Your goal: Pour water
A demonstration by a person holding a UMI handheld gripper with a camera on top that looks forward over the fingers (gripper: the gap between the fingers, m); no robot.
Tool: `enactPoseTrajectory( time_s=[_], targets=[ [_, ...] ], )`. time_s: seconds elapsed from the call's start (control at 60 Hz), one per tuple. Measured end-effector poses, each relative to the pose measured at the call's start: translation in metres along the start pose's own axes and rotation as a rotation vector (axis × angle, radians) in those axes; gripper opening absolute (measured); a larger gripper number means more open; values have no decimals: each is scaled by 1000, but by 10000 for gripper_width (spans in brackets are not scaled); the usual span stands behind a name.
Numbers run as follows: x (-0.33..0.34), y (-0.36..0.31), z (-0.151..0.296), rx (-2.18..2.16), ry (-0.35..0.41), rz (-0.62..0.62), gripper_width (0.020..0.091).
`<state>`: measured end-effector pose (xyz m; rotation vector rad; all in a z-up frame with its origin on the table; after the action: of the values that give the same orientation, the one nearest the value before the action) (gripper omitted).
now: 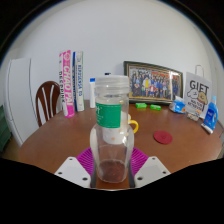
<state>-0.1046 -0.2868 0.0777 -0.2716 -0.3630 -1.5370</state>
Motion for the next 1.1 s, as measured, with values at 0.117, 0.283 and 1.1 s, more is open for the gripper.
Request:
enactPoseTrajectory(
  time_s=[0.117, 0.283, 1.1],
  targets=[
    [3, 13, 21, 84, -16, -59, 431],
    [-2, 57, 68, 252, 13, -169, 431],
    [-121, 133, 162, 1979, -43, -630, 431]
  ],
)
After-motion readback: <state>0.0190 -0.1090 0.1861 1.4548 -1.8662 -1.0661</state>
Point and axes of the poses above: the point between the fingertips, and its own axes, seen from behind it with the camera up: y to the right, z up, x backward, against the way the camera looks, the point moved 5 cm from there along x, backward, against the way the camera looks, and after that the axes turned 8 degrees about -z, right-handed, at the moved point
